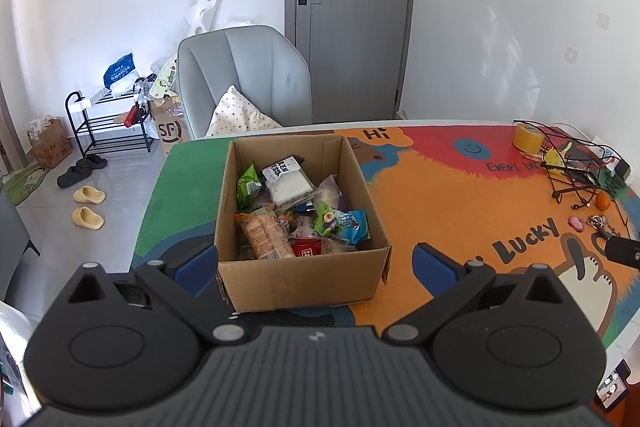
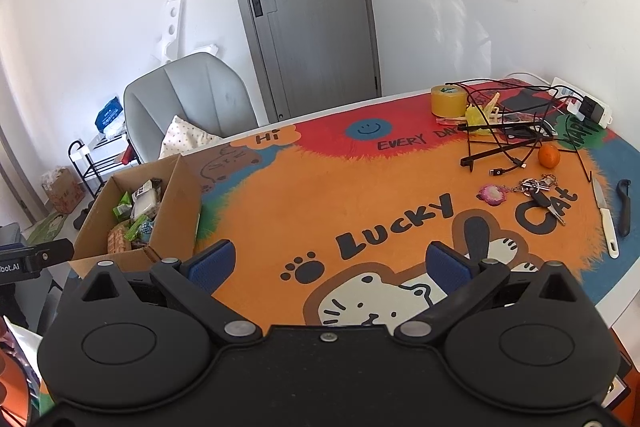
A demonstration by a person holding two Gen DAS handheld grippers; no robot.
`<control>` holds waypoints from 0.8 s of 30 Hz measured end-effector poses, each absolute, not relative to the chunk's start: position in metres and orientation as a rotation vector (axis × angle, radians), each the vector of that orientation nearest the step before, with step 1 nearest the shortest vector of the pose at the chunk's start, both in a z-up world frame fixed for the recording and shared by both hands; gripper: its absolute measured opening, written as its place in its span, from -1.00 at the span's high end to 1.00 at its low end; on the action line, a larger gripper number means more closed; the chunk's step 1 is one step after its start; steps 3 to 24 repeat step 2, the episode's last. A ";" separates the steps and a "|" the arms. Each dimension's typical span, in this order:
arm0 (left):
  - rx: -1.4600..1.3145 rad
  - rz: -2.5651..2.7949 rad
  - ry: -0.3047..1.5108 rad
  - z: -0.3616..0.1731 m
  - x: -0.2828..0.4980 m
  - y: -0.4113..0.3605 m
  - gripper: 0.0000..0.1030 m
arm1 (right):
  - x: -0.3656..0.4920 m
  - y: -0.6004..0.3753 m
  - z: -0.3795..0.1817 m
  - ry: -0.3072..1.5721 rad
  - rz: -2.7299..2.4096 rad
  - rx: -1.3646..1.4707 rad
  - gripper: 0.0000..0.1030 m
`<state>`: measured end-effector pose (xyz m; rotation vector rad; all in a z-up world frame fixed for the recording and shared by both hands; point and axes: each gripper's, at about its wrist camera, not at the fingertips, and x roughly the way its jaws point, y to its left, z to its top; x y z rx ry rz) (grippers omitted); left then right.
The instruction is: Organize snacks
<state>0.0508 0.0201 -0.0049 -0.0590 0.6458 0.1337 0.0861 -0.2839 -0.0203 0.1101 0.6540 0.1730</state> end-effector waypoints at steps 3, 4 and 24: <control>-0.056 0.132 0.649 -0.005 0.051 0.019 -0.99 | 0.086 -0.283 -0.021 0.655 0.174 0.105 -1.00; -0.056 0.132 0.649 -0.005 0.051 0.019 -0.99 | 0.086 -0.283 -0.021 0.655 0.174 0.105 -1.00; -0.056 0.132 0.649 -0.005 0.051 0.019 -0.99 | 0.086 -0.283 -0.021 0.655 0.174 0.105 -1.00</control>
